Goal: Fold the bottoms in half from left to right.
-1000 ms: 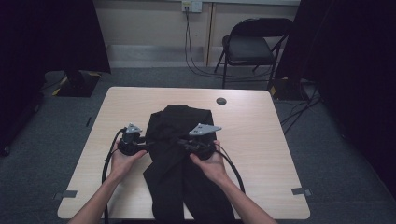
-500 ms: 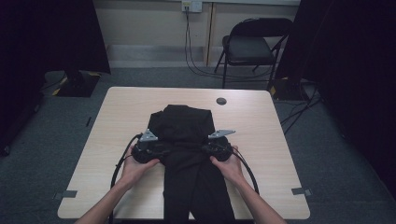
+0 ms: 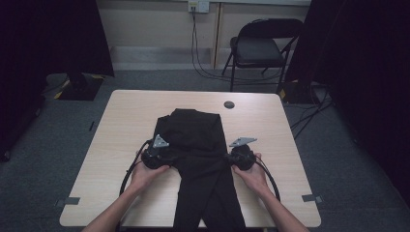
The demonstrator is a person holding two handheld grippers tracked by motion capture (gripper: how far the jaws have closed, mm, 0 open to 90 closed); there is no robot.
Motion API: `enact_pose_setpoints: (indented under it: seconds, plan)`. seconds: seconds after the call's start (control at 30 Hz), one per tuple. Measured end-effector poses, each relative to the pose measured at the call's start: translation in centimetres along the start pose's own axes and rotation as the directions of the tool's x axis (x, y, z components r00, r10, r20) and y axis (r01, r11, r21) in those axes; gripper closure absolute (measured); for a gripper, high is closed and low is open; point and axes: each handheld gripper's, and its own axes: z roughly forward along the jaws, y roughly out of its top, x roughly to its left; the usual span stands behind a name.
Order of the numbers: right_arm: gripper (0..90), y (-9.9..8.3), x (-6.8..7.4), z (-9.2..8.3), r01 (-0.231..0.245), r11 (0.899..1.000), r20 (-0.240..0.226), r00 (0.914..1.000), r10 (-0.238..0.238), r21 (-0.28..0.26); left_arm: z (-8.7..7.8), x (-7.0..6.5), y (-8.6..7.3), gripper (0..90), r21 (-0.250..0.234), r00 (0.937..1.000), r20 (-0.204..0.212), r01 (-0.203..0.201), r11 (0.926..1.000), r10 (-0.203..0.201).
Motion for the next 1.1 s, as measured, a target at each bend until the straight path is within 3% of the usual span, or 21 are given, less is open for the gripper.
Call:
enact_pose_setpoints:
  seconds: [0.23,0.3,0.4,0.47,0.6,0.67,0.8,0.83,0.87,0.9,1.0,1.1]
  plan:
    - [89.7,-1.2,1.2,-1.0,0.019,1.000,-0.049,0.9986,-0.019,-0.002,0.0,0.1,0.0,49.2,-0.002,1.0000,0.004,-0.004,1.0000,0.004]
    - [89.7,-1.9,2.2,-1.5,0.021,1.000,-0.085,0.9962,-0.022,-0.008,0.0,0.2,-0.1,46.8,-0.001,1.0000,0.007,-0.003,1.0000,0.003]
    - [89.0,-2.3,3.6,-2.1,0.060,0.998,-0.088,0.9943,-0.060,-0.001,-0.1,0.1,-0.1,45.1,0.000,0.9996,0.021,-0.020,0.9998,0.020]
    - [77.6,-2.3,3.9,-2.2,0.069,0.998,-0.071,0.9951,-0.069,0.002,-0.1,0.0,-0.1,45.0,0.001,0.9989,0.030,-0.035,0.9994,0.035]
    - [54.2,-1.3,3.0,-2.8,0.025,0.999,-0.081,0.9963,-0.029,-0.044,-0.4,-0.7,0.0,44.3,0.026,0.9947,0.093,-0.047,0.9986,0.044]
    - [50.4,-0.5,2.3,-3.2,-0.001,0.996,-0.077,0.9970,-0.005,-0.084,-0.6,-0.7,0.1,46.2,0.035,0.9908,0.131,-0.041,0.9985,0.036]
    - [44.5,1.9,0.9,-2.8,-0.050,0.986,-0.053,0.9977,0.042,-0.156,-1.3,0.6,0.6,47.1,-0.020,0.9942,0.107,0.013,0.9997,-0.010]
    - [42.9,2.4,0.7,-2.4,-0.053,0.986,-0.050,0.9977,0.046,-0.160,-1.7,1.6,1.3,47.1,-0.059,0.9969,0.075,0.026,0.9979,-0.021]
    - [42.9,2.4,0.7,-2.4,-0.053,0.986,-0.050,0.9977,0.046,-0.160,-1.7,1.6,1.3,47.6,-0.059,0.9969,0.075,0.026,0.9979,-0.021]
    - [39.3,3.7,0.0,-1.2,-0.062,0.985,-0.052,0.9971,0.055,-0.159,-1.8,2.4,1.9,47.6,-0.073,0.9965,0.061,0.061,0.9955,-0.056]
    - [34.5,5.2,-0.8,0.9,-0.086,0.986,-0.052,0.9955,0.079,-0.141,-1.5,4.0,3.2,45.4,-0.134,0.9950,0.022,0.100,0.9860,-0.098]
    - [31.7,6.1,-1.3,2.7,-0.110,0.986,-0.065,0.9926,0.102,-0.125,-0.2,5.0,4.5,37.9,-0.126,0.9937,0.035,0.110,0.9859,-0.106]
